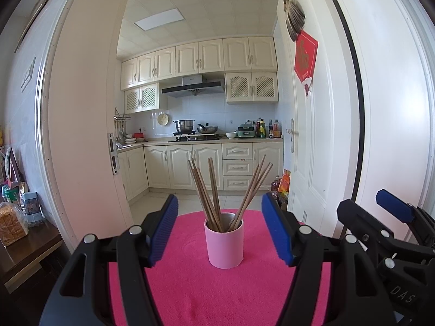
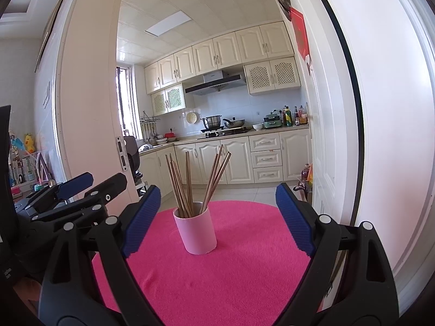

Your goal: Organize utensils

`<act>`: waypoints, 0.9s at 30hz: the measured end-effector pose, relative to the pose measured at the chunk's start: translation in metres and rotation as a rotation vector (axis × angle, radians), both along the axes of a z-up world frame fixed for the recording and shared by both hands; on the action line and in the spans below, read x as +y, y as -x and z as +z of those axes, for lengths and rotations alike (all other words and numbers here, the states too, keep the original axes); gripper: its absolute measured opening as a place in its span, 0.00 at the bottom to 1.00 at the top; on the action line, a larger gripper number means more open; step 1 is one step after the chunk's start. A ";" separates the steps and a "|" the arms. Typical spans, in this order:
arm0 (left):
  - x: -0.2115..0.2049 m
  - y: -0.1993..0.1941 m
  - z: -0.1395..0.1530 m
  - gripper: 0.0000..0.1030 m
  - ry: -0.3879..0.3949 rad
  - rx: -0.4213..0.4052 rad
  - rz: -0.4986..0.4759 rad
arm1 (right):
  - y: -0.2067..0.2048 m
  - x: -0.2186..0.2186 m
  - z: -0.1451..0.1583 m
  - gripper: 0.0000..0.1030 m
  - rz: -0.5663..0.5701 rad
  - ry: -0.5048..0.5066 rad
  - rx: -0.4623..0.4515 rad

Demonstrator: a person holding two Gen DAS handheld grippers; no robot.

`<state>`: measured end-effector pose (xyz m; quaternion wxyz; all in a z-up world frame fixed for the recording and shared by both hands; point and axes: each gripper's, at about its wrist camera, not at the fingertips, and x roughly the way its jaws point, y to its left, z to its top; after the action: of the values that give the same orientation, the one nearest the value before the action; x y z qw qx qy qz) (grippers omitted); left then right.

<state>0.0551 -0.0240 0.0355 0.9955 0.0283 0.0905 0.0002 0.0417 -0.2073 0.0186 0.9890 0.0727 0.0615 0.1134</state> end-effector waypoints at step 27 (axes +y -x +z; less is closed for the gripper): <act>0.000 -0.002 -0.002 0.62 -0.003 0.003 -0.003 | 0.000 0.001 -0.002 0.83 -0.001 -0.004 0.008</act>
<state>0.0568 -0.0243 0.0336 0.9953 0.0300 0.0919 -0.0011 0.0420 -0.2066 0.0170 0.9887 0.0751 0.0649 0.1125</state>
